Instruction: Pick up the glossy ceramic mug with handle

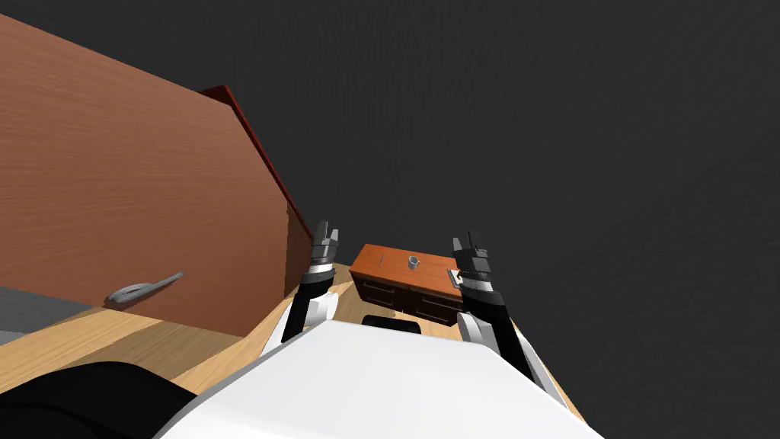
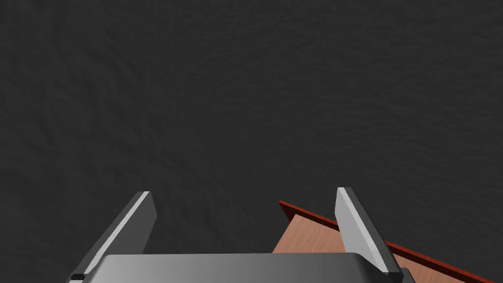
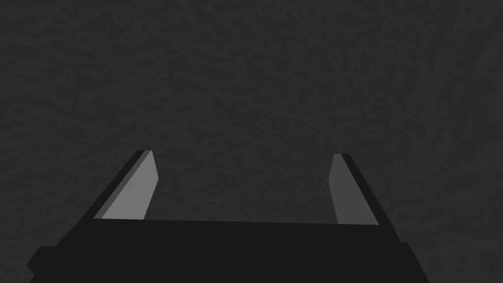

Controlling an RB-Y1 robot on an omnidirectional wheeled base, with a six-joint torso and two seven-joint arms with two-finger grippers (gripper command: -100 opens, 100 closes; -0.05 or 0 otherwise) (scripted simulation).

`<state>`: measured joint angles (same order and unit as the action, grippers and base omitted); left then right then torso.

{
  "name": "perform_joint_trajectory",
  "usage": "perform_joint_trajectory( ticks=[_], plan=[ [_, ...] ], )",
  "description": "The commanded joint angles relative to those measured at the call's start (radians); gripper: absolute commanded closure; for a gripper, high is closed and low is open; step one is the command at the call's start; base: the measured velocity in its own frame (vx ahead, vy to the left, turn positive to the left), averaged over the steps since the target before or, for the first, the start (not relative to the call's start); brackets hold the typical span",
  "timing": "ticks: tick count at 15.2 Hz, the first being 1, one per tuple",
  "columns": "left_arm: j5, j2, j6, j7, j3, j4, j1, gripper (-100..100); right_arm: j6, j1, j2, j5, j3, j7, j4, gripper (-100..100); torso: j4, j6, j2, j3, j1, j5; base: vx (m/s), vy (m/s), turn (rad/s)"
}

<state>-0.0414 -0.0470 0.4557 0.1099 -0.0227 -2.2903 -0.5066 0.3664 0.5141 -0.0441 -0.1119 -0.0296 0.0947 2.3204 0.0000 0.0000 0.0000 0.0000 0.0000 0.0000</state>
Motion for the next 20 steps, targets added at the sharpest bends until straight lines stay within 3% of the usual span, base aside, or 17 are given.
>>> perform_joint_trajectory(
  ticks=[1,10,11,16,17,20],
  plan=[
    [0.000,0.000,0.000,0.000,0.000,0.000,0.000,0,0.001,0.002,-0.043,-0.004,-0.010,0.012,-0.035,-100,0.000,0.000,0.000,0.000,0.000,0.000,0.000,0.026,0.112],
    [0.000,0.000,0.000,0.000,0.000,0.000,0.000,0,0.004,0.013,-0.184,-0.022,-0.057,0.074,-0.204,-100,0.000,0.000,0.000,0.000,0.004,0.001,0.005,0.062,0.168],
    [0.000,0.000,0.000,0.000,0.000,0.000,0.000,0,0.005,0.016,-0.218,-0.028,-0.071,0.091,-0.227,-100,0.000,0.000,0.000,0.000,0.004,0.001,0.009,0.074,0.238],
    [0.000,0.000,0.000,0.000,0.000,0.000,0.000,0,0.006,0.019,-0.255,-0.034,-0.086,0.111,-0.303,-100,0.000,0.000,0.000,0.000,0.004,0.001,0.006,0.053,0.127],
    [0.000,0.000,0.000,0.000,0.000,0.000,0.000,0,0.007,0.022,-0.293,-0.040,-0.102,0.131,-0.330,-100,0.000,0.000,0.000,0.000,0.003,0.001,0.006,0.057,0.182],
    [0.000,0.000,0.000,0.000,0.000,0.000,0.000,0,0.008,0.025,-0.332,-0.047,-0.118,0.154,-0.407,-100,0.000,-0.001,0.000,0.000,0.005,0.001,0.008,0.067,0.217]
  ],
)
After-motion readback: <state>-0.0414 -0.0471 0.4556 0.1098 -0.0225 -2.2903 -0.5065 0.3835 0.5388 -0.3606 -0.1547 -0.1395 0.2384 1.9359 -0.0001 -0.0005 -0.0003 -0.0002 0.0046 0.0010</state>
